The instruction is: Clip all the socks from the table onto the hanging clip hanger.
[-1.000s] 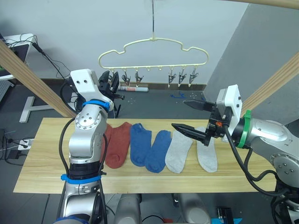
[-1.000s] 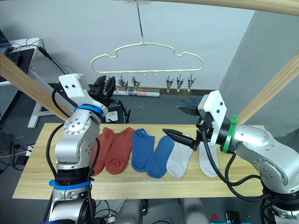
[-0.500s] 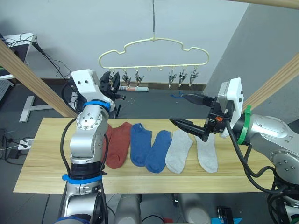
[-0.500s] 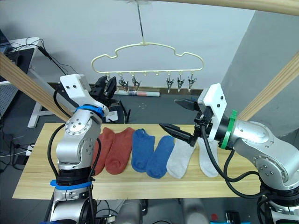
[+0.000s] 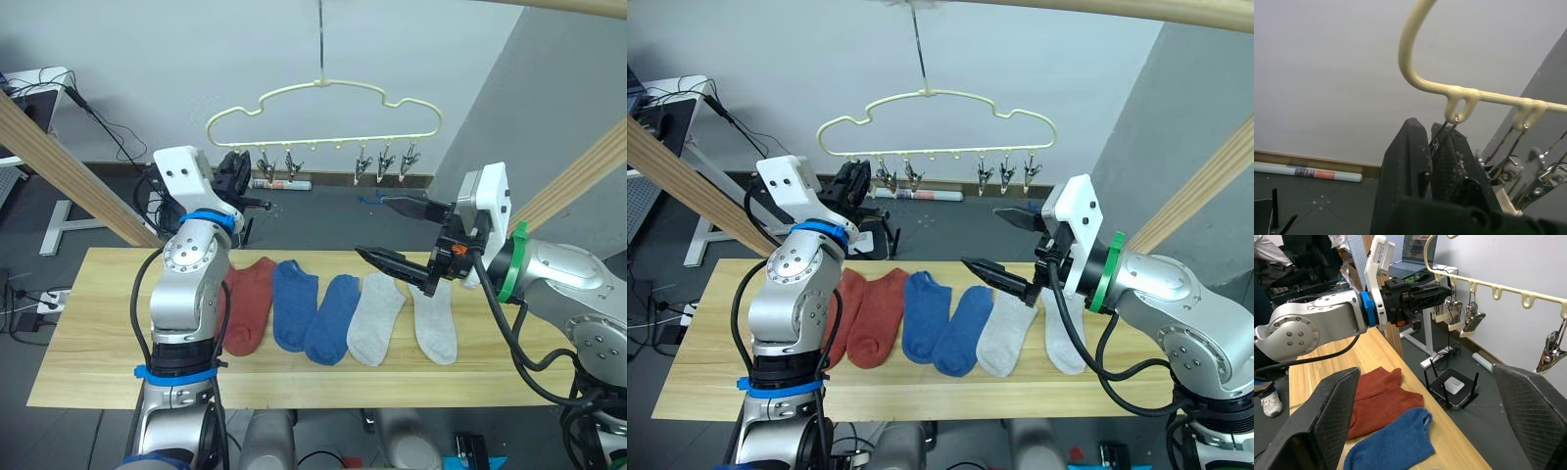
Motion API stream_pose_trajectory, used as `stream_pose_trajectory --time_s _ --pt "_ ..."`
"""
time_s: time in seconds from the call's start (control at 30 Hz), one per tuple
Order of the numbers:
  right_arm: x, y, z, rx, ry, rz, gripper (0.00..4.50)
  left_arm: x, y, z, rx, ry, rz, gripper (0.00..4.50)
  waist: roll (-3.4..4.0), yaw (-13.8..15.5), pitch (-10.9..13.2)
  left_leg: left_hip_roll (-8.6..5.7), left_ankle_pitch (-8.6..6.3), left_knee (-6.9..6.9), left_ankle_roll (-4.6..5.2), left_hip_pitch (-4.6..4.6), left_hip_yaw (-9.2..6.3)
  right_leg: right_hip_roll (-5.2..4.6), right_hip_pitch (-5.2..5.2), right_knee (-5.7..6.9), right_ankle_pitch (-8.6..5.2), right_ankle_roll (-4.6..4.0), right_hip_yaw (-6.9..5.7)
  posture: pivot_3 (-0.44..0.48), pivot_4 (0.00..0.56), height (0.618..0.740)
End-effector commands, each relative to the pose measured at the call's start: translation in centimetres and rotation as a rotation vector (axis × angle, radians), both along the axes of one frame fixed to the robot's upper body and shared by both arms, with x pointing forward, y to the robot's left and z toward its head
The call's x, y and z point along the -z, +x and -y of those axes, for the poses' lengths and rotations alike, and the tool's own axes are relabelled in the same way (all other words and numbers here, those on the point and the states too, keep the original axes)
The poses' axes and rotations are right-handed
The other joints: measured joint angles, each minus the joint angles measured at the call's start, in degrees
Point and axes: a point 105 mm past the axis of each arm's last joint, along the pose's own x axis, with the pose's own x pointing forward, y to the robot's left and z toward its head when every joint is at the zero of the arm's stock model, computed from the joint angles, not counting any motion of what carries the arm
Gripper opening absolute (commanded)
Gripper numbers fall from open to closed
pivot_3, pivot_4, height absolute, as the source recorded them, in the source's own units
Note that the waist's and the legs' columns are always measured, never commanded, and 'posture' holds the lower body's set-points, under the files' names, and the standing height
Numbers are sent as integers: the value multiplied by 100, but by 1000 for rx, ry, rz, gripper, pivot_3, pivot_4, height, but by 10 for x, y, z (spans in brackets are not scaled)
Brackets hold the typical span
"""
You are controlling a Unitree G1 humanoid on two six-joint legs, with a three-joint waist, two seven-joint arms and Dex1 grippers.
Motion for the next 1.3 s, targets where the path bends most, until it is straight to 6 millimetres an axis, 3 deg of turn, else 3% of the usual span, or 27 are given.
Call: stream_pose_trajectory --time_s 0.03,0.47,0.73,0.87,1.07,1.3 --pt "-9 -7 0 -16 12 41 4500 -12 -4 3 13 4 51 101 0 -2 0 0 0 0 0 0 0 0 0 0 0 0 0 -199 341 740" --pt "-5 -6 4 -1 -15 14 4500 -14 -4 5 31 -3 47 101 0 1 0 0 0 0 0 0 0 0 0 0 0 0 0 -201 343 740" --pt "17 10 18 126 -166 -110 4500 -14 -10 7 97 -47 9 101 1 -4 1 0 0 1 0 0 1 0 0 1 0 0 1 -203 353 740" --pt "40 11 25 131 -323 -258 4500 -18 -12 6 115 -62 1 101 1 -4 10 0 0 1 0 0 1 0 0 0 -1 2 0 -203 357 740" --pt "58 50 55 415 -372 -287 4500 -22 -15 10 189 -84 -13 101 -2 -4 17 -1 0 -1 0 -1 4 -2 -2 -4 -3 5 3 -208 362 740" --pt "69 63 65 524 -392 -327 4500 -28 -18 12 238 -114 -19 101 -1 -2 23 0 0 -4 0 -2 4 -1 -6 -4 -3 4 3 -201 366 740"
